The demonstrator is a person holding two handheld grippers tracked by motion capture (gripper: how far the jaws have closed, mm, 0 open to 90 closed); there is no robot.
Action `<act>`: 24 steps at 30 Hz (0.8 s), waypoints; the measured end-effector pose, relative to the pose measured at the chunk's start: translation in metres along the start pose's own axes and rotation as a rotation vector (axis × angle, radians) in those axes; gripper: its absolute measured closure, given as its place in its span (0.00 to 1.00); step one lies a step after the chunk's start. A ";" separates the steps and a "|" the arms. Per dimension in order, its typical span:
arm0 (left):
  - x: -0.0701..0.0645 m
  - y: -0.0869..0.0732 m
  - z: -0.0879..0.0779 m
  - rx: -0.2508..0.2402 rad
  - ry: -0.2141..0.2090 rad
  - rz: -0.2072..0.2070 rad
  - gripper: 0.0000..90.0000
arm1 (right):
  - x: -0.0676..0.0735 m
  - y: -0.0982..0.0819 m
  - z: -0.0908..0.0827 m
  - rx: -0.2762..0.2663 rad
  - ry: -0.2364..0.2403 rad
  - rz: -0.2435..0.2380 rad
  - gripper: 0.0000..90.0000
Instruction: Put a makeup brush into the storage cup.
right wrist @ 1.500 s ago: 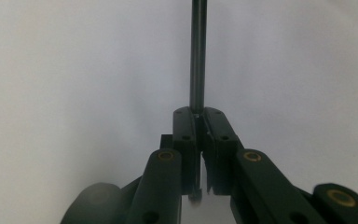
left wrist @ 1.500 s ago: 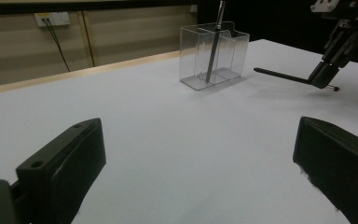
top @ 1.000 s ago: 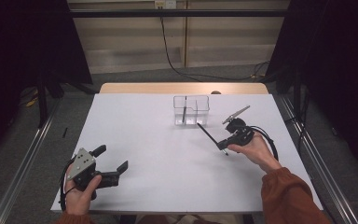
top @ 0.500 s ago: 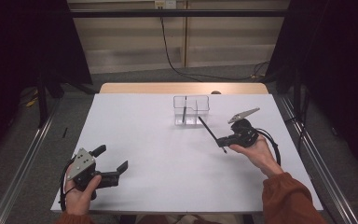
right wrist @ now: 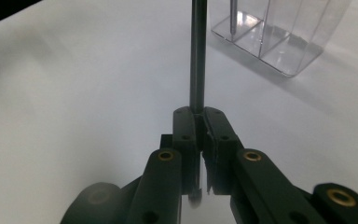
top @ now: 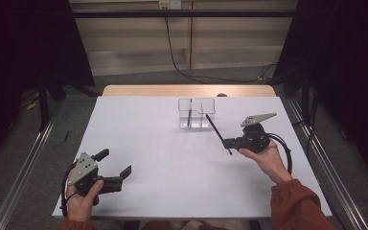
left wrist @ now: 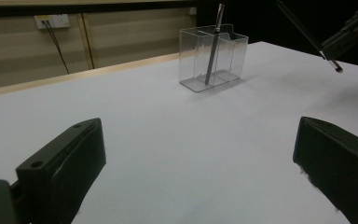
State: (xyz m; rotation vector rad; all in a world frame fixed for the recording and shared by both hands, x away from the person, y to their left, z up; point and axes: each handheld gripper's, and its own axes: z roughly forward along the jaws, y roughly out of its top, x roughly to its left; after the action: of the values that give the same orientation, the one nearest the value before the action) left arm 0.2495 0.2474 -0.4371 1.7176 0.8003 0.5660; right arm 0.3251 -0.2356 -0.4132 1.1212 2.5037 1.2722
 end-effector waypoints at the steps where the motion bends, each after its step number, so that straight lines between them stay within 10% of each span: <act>1: 0.000 0.000 0.000 -0.002 -0.002 0.000 0.02 | 0.001 0.000 0.000 -0.009 0.005 -0.005 0.93; 24: -0.001 0.002 0.002 -0.004 -0.008 0.015 0.02 | 0.037 0.009 0.011 0.017 0.146 -0.144 0.93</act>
State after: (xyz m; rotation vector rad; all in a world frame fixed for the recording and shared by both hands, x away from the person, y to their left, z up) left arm 0.2512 0.2448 -0.4354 1.7225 0.7801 0.5704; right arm 0.3076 -0.2006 -0.4052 0.8610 2.6480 1.3404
